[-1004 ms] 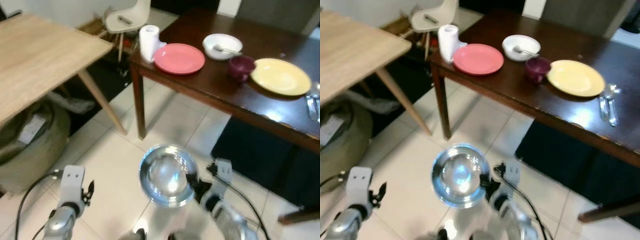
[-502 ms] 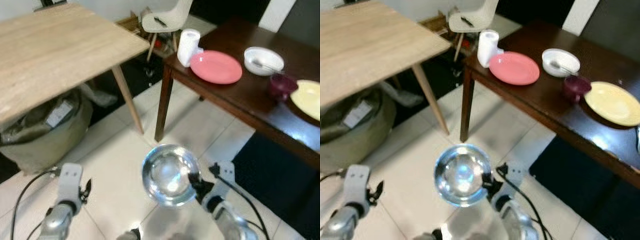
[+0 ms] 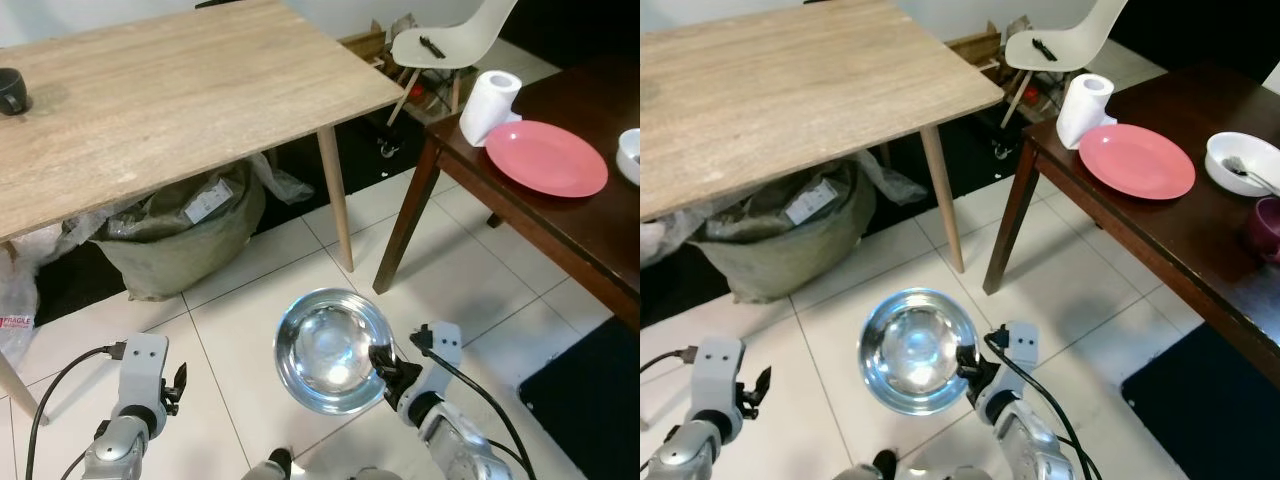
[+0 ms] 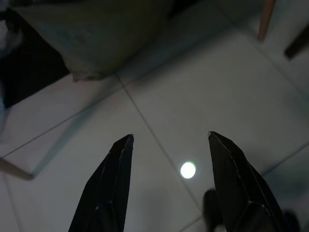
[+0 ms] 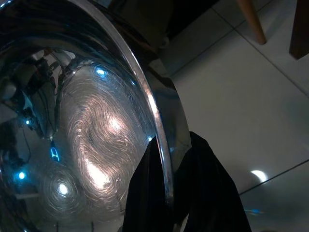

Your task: Setting the table

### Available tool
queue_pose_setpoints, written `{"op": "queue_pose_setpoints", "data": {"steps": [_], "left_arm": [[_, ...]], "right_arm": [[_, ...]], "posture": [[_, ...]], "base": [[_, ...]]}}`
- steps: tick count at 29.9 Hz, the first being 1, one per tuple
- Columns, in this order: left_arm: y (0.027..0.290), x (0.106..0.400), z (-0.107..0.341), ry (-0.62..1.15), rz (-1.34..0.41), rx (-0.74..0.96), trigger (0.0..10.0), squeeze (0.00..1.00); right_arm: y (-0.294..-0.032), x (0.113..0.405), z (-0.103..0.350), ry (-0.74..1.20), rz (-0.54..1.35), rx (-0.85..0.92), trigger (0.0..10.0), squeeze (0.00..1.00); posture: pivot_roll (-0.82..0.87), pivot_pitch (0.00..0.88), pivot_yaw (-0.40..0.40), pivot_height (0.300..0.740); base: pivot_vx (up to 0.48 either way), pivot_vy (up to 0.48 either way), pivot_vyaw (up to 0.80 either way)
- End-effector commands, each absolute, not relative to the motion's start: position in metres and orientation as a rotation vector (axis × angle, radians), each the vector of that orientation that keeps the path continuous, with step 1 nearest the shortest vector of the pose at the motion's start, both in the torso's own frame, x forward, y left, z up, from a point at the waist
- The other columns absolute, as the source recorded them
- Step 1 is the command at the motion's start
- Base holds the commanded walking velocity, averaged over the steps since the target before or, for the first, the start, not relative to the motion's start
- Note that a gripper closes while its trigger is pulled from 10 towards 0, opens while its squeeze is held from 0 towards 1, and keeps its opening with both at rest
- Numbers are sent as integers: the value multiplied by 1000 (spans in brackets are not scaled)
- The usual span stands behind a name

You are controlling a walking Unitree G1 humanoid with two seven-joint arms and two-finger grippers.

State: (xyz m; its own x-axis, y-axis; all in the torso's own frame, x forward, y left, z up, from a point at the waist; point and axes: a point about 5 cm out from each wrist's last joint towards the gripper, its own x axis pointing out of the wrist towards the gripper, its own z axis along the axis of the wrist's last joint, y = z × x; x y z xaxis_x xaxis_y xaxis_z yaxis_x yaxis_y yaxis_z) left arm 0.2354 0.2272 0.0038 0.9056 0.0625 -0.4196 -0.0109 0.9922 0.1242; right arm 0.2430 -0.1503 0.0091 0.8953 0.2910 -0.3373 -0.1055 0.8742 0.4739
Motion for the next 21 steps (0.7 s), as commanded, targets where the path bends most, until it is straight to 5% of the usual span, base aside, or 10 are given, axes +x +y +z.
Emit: {"op": "queue_pose_setpoints", "data": {"steps": [1,14,17,21], "left_arm": [[235,226,-3,479,53,138,10000,392],[238,229,4,449,72,172,10000,392],[244,236,20,385,79,224,10000,388],[269,262,100,125,170,232,10000,396]], "right_arm": [[-142,244,9,414,236,472,10000,0],[-145,244,11,401,226,465,10000,0],[-150,249,20,362,208,429,10000,0],[-168,282,85,105,148,422,10000,0]], "posture": [[-111,88,14,740],[-108,92,15,740],[-103,98,17,740],[-89,103,17,740]], "base": [[0,0,750],[0,0,750],[0,0,750],[0,0,745]]}}
